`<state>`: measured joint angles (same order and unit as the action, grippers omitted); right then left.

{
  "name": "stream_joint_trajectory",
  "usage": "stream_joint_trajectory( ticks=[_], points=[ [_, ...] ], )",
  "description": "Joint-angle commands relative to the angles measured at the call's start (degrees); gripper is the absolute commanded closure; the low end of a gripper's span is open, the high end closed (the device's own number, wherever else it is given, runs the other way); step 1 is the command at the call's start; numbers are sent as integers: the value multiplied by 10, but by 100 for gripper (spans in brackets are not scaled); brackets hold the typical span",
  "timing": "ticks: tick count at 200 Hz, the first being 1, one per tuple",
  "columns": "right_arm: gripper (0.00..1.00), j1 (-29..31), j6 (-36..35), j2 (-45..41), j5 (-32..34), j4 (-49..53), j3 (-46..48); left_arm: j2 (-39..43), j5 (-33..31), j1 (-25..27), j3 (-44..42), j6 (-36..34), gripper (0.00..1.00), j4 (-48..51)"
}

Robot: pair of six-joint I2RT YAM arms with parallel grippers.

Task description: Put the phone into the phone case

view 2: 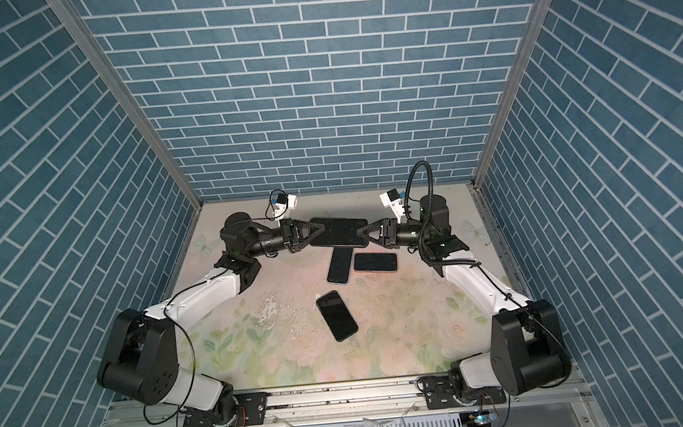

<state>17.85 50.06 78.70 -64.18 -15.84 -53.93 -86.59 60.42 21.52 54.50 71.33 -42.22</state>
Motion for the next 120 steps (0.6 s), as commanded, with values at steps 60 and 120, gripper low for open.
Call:
stream_joint_trajectory(
  ticks=[60,120],
  points=[
    [71,8,36,-11,8,-80,26,12,-17,1,3,5,100,-52],
    [99,6,-11,2,37,46,3,17,-21,1,-3,-1,100,-48]
  ],
)
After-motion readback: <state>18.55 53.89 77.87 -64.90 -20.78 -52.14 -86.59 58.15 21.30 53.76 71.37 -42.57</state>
